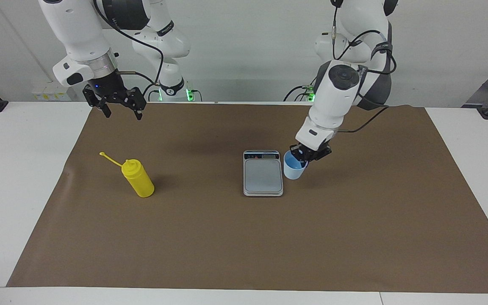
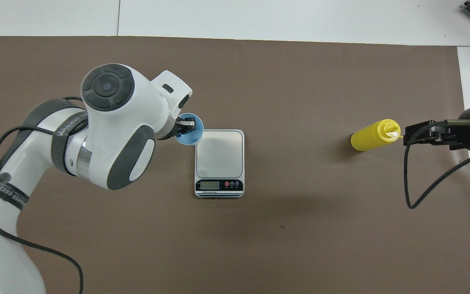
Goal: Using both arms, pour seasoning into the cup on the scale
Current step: 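Carry the blue cup with the left gripper onto the scale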
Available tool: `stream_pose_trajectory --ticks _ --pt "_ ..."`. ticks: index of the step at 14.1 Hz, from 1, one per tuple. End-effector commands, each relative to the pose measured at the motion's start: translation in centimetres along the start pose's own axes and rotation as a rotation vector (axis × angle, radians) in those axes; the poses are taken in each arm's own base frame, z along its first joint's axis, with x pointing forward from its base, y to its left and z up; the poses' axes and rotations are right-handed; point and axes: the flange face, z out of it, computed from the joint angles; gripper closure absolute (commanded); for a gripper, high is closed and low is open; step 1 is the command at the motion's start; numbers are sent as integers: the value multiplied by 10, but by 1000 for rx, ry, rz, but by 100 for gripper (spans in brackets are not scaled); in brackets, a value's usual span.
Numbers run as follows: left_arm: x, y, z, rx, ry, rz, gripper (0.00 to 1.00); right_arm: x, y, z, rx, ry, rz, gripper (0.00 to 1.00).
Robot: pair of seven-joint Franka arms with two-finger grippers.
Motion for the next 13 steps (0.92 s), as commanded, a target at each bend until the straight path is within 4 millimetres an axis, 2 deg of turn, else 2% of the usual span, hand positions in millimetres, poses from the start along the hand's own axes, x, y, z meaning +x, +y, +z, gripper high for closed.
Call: stream_pose_trajectory --ticks 1,4,13 --pt "-10 24 24 10 6 -8 100 -3 2 -1 11 -6 17 0" --pt "-32 43 45 22 -12 -2 100 -4 2 -1 11 -8 17 0" --pt "-45 52 71 4 10 -6 100 -3 2 -1 11 -6 17 0"
